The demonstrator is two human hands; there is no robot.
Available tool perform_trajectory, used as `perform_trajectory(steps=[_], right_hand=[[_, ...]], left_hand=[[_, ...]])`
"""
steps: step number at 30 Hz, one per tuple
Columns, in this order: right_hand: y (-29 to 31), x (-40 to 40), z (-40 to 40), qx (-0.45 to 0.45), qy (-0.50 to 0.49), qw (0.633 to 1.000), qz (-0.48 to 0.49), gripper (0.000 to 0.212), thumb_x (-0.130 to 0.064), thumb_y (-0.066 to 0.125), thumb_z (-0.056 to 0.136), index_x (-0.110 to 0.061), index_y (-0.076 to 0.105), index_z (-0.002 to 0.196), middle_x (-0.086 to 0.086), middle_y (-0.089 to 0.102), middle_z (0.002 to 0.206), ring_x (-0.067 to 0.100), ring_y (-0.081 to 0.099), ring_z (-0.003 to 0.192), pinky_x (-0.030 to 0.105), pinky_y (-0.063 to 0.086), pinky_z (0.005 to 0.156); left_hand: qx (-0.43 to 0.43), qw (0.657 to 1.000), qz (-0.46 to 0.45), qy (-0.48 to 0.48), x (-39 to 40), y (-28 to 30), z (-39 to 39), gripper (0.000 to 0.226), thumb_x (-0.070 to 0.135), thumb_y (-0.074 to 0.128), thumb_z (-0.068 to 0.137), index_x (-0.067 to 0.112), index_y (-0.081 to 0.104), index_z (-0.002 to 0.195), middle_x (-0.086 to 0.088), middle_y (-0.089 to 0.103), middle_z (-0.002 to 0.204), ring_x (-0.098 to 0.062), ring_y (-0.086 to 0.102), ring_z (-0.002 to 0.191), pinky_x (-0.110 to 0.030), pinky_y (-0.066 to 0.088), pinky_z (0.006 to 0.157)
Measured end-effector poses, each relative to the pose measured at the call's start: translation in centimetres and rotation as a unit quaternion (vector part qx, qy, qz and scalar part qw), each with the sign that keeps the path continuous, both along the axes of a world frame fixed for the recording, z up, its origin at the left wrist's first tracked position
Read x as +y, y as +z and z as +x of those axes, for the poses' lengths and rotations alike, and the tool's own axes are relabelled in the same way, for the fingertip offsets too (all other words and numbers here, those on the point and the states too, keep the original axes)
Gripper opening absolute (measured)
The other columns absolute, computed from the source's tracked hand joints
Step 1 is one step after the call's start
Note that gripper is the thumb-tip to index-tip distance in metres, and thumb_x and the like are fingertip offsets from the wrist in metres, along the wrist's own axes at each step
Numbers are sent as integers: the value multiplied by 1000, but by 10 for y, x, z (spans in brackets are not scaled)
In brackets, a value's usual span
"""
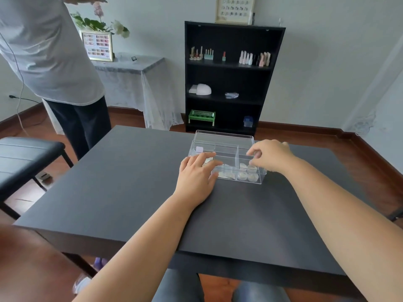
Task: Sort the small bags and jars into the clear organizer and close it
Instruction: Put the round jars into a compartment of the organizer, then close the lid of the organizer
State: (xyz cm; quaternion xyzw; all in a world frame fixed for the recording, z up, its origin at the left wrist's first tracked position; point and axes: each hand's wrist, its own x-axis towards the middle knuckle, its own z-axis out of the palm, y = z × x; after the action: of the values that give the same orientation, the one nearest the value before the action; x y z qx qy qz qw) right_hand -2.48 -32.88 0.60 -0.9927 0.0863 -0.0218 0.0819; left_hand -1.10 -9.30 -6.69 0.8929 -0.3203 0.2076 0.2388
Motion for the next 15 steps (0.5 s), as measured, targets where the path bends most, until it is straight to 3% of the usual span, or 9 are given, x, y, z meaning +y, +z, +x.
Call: perform_trajectory(steps=[3,6,8,9,11,12,13,15], right_hand=[[0,-11,-1,-146,-43,986,72,18,-25,55,87,-35,69,94,-11,67,85,16,59,84,35,43,82],[-6,-26,0,-217,-88,954,190,17,-22,56,86,-31,70,86,-12,66,80,13,59,79,24,44,66],[-19,-35,3,-205,-135,928,281,16,-25,56,86,-28,71,87,-13,67,82,13,59,79,25,44,67],[-28,-39,3,-192,-161,905,344,17,-25,56,87,-25,73,89,-9,68,84,14,60,77,28,47,70],[-47,-47,2,-172,-211,861,430,20,-21,57,86,-19,75,97,-1,70,87,14,60,71,27,49,72],[-55,-51,0,-177,-223,851,440,22,-19,58,85,-17,75,99,-1,71,85,12,60,69,24,49,69],[-62,-54,0,-189,-228,847,442,23,-18,58,84,-18,76,99,-3,71,84,10,60,68,22,47,65],[-66,-55,2,-206,-223,846,438,23,-22,60,81,-21,77,96,-8,72,85,7,60,68,21,46,63]], left_hand=[[-9,997,-68,-28,4,2,4,31,31,58,94,26,64,124,1,55,138,-24,43,132,-40,25,108],[53,974,-222,-11,12,9,21,32,34,52,95,25,61,124,5,55,132,-11,47,124,-29,32,103],[179,920,-347,27,18,11,36,33,38,50,93,30,59,125,11,56,126,3,51,111,-18,36,94],[250,873,-415,51,21,10,45,33,38,49,93,31,58,124,11,58,123,6,53,107,-17,38,90],[360,768,-523,85,29,8,65,28,34,50,94,29,57,120,4,62,120,-4,57,107,-26,44,90],[387,734,-551,86,34,7,77,25,30,50,96,26,56,120,2,63,118,-11,58,108,-29,46,90],[400,719,-562,81,38,6,89,24,27,50,97,23,56,120,1,63,116,-14,59,108,-30,46,90],[409,722,-553,72,43,6,109,25,22,51,98,19,55,122,1,63,110,-13,60,100,-28,48,88]])
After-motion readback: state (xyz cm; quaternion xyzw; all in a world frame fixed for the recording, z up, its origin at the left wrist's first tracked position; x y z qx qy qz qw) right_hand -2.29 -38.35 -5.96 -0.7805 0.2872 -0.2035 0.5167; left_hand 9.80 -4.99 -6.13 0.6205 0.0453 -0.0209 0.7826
